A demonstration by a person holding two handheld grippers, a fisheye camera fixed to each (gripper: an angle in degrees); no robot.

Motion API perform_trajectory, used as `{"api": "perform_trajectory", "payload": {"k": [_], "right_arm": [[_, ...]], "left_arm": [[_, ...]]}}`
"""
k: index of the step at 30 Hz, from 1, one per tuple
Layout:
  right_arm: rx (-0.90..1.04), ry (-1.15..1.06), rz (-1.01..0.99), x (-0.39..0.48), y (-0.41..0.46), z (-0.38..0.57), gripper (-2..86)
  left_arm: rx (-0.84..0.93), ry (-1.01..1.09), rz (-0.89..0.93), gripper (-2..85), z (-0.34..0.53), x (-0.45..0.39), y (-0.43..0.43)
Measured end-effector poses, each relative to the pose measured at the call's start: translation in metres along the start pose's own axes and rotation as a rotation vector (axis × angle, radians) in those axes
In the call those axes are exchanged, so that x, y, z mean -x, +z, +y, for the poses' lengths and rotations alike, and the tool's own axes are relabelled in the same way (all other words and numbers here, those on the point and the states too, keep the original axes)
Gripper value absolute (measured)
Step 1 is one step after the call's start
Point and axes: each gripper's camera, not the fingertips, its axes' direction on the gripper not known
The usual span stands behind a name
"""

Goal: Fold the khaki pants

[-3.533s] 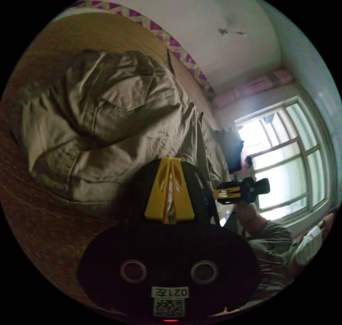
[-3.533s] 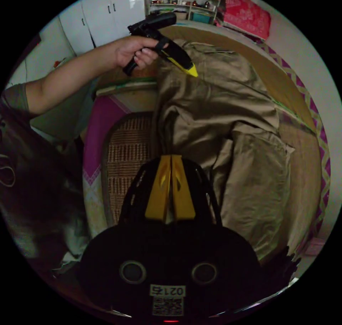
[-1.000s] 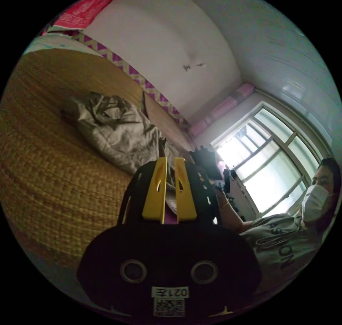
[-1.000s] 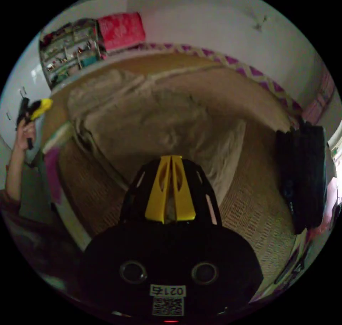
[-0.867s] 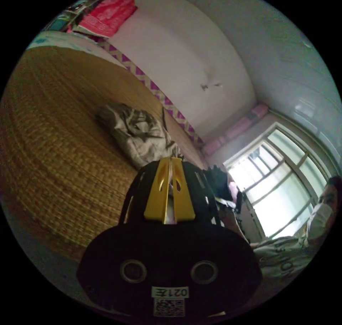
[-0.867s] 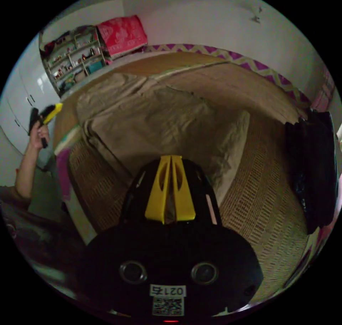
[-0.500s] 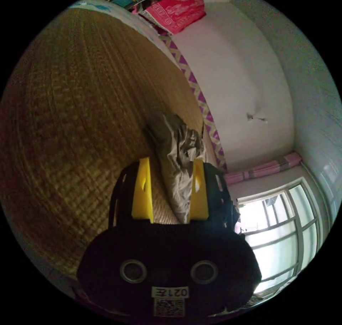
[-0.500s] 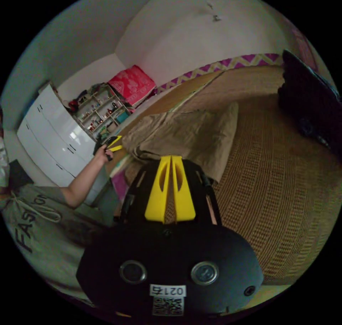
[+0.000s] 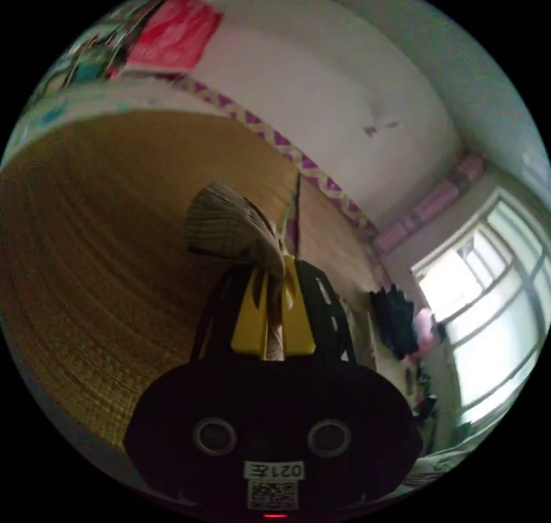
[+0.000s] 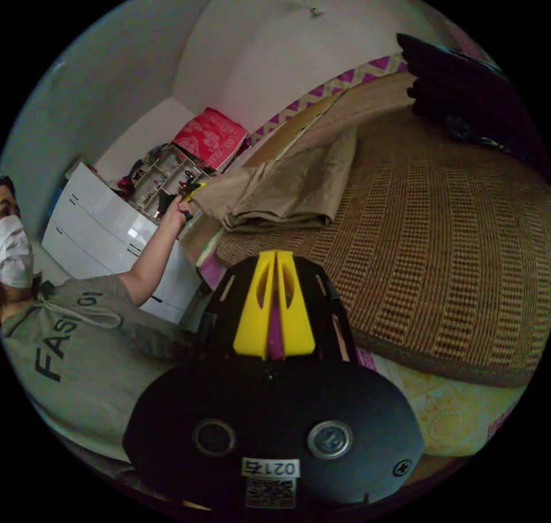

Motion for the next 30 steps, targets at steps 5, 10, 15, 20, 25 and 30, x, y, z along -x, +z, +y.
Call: {"api": "perform_trajectory", "payload": {"k": [5,10,15,20,25,30], "right_arm": [[-0.004,0.029,-0.052,-0.026,-0.013,0.011,-0.6],[-0.045,0.041,-0.090,-0.043,-0.023,0.020,-0.6],[-0.065,0.077,-0.125,-0.064,-0.030,0.029,-0.6],[-0.088,0.099,-0.111,-0.081,-0.035,0.030,-0.6],[-0.110,0.110,-0.151,-0.096,-0.024,0.015,-0.6],[-0.100,0.007,-0.130,-0.083,-0.006,-0.025,-0.4]], "left_arm": [[-0.048,0.465,-0.129,-0.4,0.061,-0.171,0.026],[0.072,0.731,-0.163,0.8,0.164,-0.287,0.124],[0.349,1.115,-0.427,0.1,0.310,-0.331,0.265],[0.095,1.161,-0.506,0.4,0.333,-0.350,0.245],[0.172,1.260,-0.432,2.0,0.361,-0.345,0.264],[0.099,1.238,-0.452,6.6,0.355,-0.337,0.251]]}}
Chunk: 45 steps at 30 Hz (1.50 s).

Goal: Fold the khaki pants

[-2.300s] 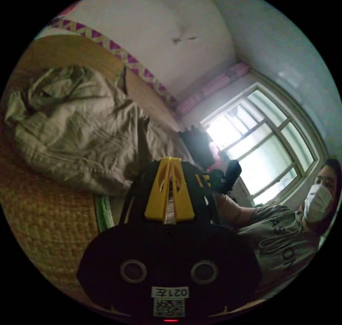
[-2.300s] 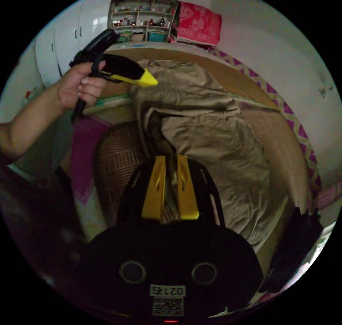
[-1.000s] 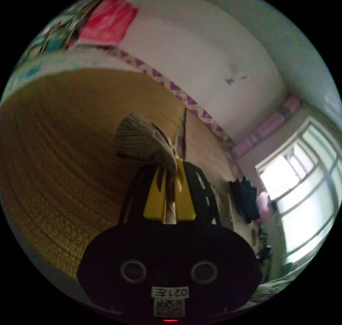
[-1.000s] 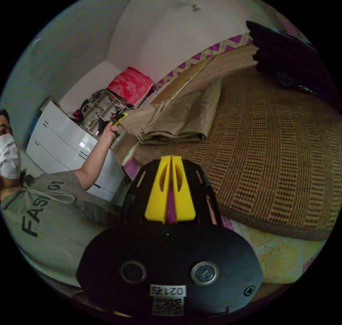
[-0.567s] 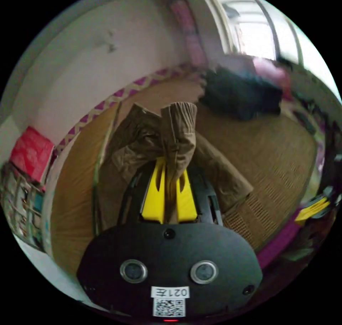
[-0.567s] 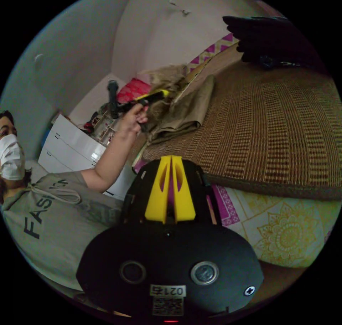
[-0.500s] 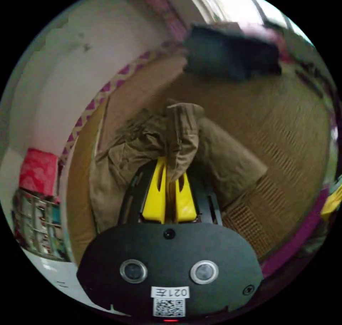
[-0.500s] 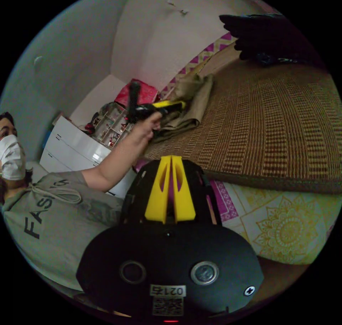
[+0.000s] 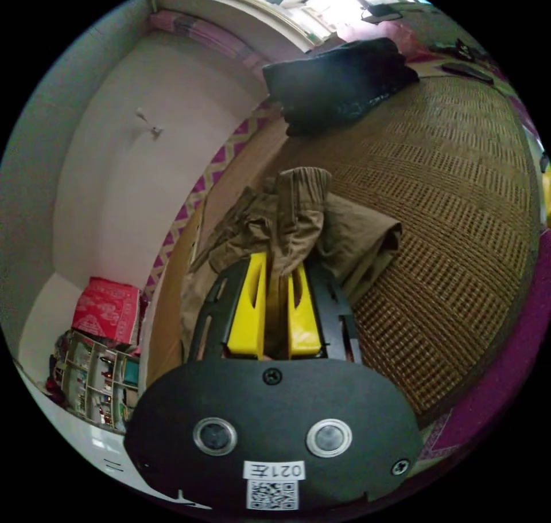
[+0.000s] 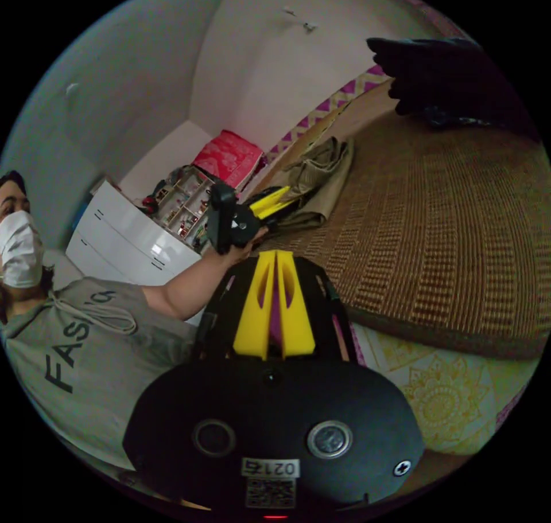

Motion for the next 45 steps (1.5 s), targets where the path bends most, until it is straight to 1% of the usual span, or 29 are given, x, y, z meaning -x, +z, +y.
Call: {"api": "perform_trajectory", "payload": {"k": [1,4,5,6,7,9,11,13,15,16,18,20,22,23,24,26,27,30,34,36,40,42,43,45], "right_arm": [[0.000,-0.013,0.004,0.001,0.003,-0.006,-0.3],[-0.011,-0.079,0.045,0.004,0.017,-0.040,0.4],[-0.009,-0.103,0.062,0.004,0.025,-0.057,1.2],[-0.017,-0.126,0.080,0.003,0.034,-0.077,2.3],[-0.023,-0.136,0.092,0.002,0.038,-0.087,3.9],[-0.017,-0.143,0.181,-0.006,0.064,-0.133,9.4],[-0.002,-0.113,0.239,-0.020,0.089,-0.170,11.6],[0.038,-0.048,0.258,-0.043,0.116,-0.207,13.3],[0.154,0.056,0.287,-0.080,0.158,-0.247,16.3],[0.191,0.079,0.304,-0.089,0.168,-0.255,16.6],[0.297,0.141,0.320,-0.116,0.204,-0.276,17.2],[0.308,0.164,0.278,-0.124,0.222,-0.283,17.0],[0.344,0.183,0.192,-0.127,0.244,-0.288,16.2],[0.349,0.185,0.179,-0.126,0.259,-0.290,15.1],[0.353,0.161,0.247,-0.121,0.271,-0.293,13.6],[0.368,0.117,0.316,-0.113,0.287,-0.296,11.8],[0.389,0.093,0.328,-0.109,0.295,-0.299,9.4],[0.404,0.045,0.234,-0.098,0.301,-0.311,6.3],[0.410,-0.099,0.244,-0.050,0.312,-0.337,5.9],[0.405,-0.184,0.245,-0.012,0.335,-0.368,6.0],[0.368,-0.292,0.217,0.045,0.398,-0.440,6.1],[0.352,-0.346,0.198,0.081,0.457,-0.495,6.7],[0.345,-0.357,0.191,0.089,0.472,-0.508,7.2],[0.308,-0.339,0.231,0.111,0.524,-0.549,10.3]], "left_arm": [[-0.021,-0.023,0.016,7.3,0.002,0.007,-0.004],[-0.109,-0.158,0.143,8.1,0.022,0.049,-0.020],[-0.127,-0.225,0.211,8.2,0.032,0.071,-0.023],[-0.117,-0.303,0.265,7.9,0.043,0.096,-0.021],[-0.106,-0.353,0.277,7.3,0.049,0.110,-0.018],[-0.061,-0.535,0.296,6.3,0.077,0.169,-0.001],[0.014,-0.666,0.340,7.2,0.099,0.215,0.022],[0.089,-0.746,0.452,10.8,0.119,0.253,0.050],[0.200,-0.857,0.614,16.7,0.143,0.292,0.090],[0.215,-0.885,0.656,17.2,0.149,0.299,0.098],[0.197,-0.923,0.867,18.5,0.159,0.317,0.122],[0.164,-0.899,0.997,18.3,0.157,0.324,0.133],[0.197,-0.843,1.050,16.8,0.150,0.326,0.142],[0.220,-0.835,1.013,15.0,0.148,0.331,0.145],[0.234,-0.833,1.004,12.8,0.148,0.337,0.148],[0.248,-0.859,1.011,8.2,0.152,0.348,0.153],[0.234,-0.893,1.037,5.9,0.157,0.356,0.155],[0.177,-0.950,1.076,2.6,0.166,0.375,0.153],[0.094,-0.900,1.000,0.7,0.162,0.412,0.127],[0.022,-0.888,0.926,0.4,0.164,0.458,0.109],[-0.011,-0.910,0.750,1.0,0.168,0.541,0.100],[0.001,-0.983,0.631,2.5,0.174,0.593,0.104],[0.005,-1.012,0.609,3.3,0.177,0.605,0.107],[-0.014,-1.185,0.469,6.6,0.201,0.642,0.118]]}}
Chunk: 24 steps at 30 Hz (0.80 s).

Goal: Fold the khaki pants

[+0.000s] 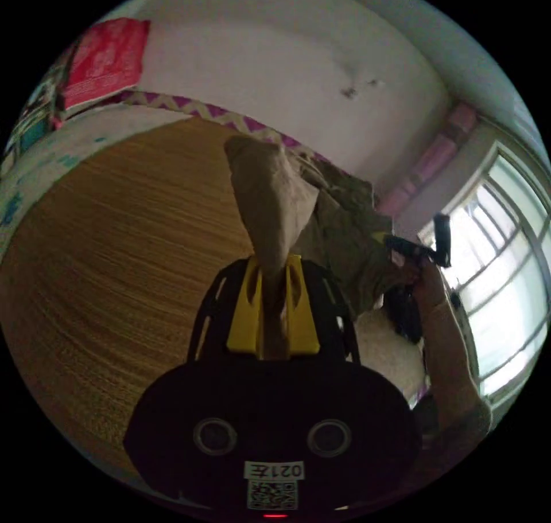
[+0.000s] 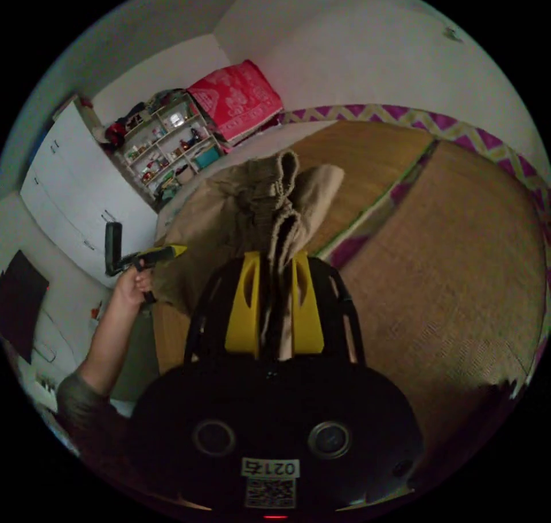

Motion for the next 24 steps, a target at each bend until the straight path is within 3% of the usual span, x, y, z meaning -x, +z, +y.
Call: {"api": "perform_trajectory", "payload": {"k": [4,10,13,19,22,24], "right_arm": [[0.079,0.022,0.134,0.014,0.033,-0.021,15.1],[0.166,-0.029,0.179,-0.010,0.031,0.089,14.1],[0.182,-0.064,0.276,-0.018,0.010,0.177,14.0],[0.217,-0.161,0.663,-0.005,-0.034,0.351,15.8],[0.234,-0.017,0.704,-0.014,-0.061,0.423,21.1],[0.180,0.202,0.656,-0.032,-0.096,0.467,24.9]], "left_arm": [[-0.076,-0.133,-0.183,8.2,0.004,0.052,-0.010],[0.035,-0.052,-0.160,2.8,0.068,0.070,-0.005],[0.097,0.034,-0.101,0.0,0.112,0.042,0.003],[0.210,0.300,-0.012,-0.2,0.208,-0.056,0.034],[0.197,0.397,-0.046,3.6,0.251,-0.106,0.052],[0.200,0.413,-0.104,9.6,0.276,-0.135,0.072]]}}
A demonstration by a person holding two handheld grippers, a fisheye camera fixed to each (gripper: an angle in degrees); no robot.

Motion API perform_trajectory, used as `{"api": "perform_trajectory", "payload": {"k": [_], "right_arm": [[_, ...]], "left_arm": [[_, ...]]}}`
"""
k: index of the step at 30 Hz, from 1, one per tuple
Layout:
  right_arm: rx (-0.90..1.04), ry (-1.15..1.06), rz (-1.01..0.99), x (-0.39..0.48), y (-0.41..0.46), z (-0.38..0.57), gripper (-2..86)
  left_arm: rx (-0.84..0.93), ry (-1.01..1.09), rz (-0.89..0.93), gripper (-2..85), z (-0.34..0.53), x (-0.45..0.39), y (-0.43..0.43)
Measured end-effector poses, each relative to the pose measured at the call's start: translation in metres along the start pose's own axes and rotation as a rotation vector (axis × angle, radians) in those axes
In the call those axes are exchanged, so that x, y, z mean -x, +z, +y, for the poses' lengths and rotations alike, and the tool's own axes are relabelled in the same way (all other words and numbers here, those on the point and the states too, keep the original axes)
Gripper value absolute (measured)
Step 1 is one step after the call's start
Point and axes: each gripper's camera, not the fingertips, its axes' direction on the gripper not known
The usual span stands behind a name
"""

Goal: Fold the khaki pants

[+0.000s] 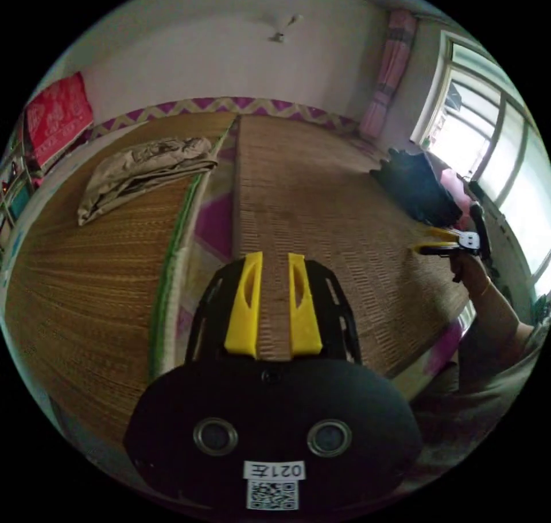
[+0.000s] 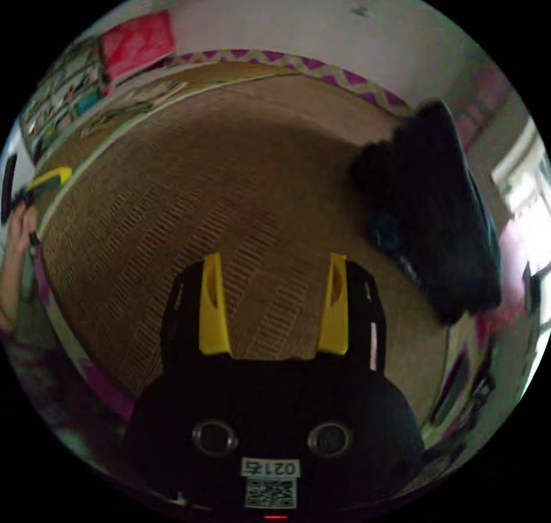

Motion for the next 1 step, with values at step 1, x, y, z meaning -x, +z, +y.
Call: {"api": "perform_trajectory", "payload": {"k": [1], "right_arm": [[0.009,0.049,-0.015,-0.0103,-0.0013,0.0093,25.7]], "left_arm": [[0.015,0.008,-0.006,12.2,0.0007,-0.0082,0.0064]]}}
